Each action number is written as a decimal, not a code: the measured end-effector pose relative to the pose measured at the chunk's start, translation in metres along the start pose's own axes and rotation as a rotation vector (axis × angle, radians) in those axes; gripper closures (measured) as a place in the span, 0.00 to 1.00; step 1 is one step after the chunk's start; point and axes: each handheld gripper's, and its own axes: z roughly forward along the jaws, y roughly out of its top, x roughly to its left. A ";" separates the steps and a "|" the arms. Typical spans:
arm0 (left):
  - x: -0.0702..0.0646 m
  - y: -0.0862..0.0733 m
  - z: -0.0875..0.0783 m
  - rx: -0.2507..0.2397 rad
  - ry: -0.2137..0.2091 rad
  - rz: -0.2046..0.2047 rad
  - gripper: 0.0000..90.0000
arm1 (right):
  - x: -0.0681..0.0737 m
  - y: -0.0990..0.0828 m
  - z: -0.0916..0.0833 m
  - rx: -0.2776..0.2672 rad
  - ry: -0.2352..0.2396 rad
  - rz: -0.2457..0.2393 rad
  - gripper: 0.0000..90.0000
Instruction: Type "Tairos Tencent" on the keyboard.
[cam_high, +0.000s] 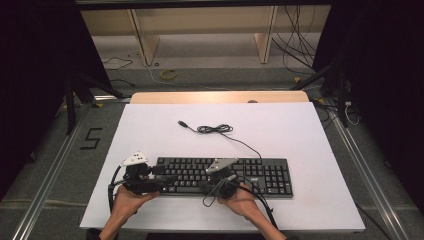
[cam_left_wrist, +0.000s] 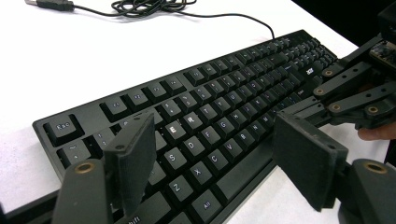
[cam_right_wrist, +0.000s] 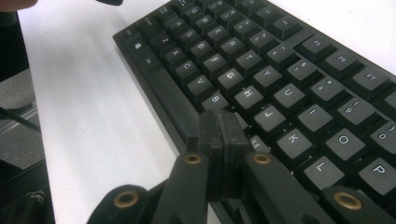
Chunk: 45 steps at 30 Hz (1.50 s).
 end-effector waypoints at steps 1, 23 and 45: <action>0.000 0.000 0.000 0.000 0.000 -0.003 0.33 | 0.000 0.000 0.001 -0.001 -0.002 -0.004 1.00; 0.003 -0.001 -0.001 0.003 0.006 -0.007 0.34 | -0.006 0.003 -0.009 -0.057 0.007 0.021 0.96; 0.007 0.000 0.000 0.055 0.013 0.002 0.34 | -0.023 0.023 -0.023 -0.121 -0.005 0.077 0.50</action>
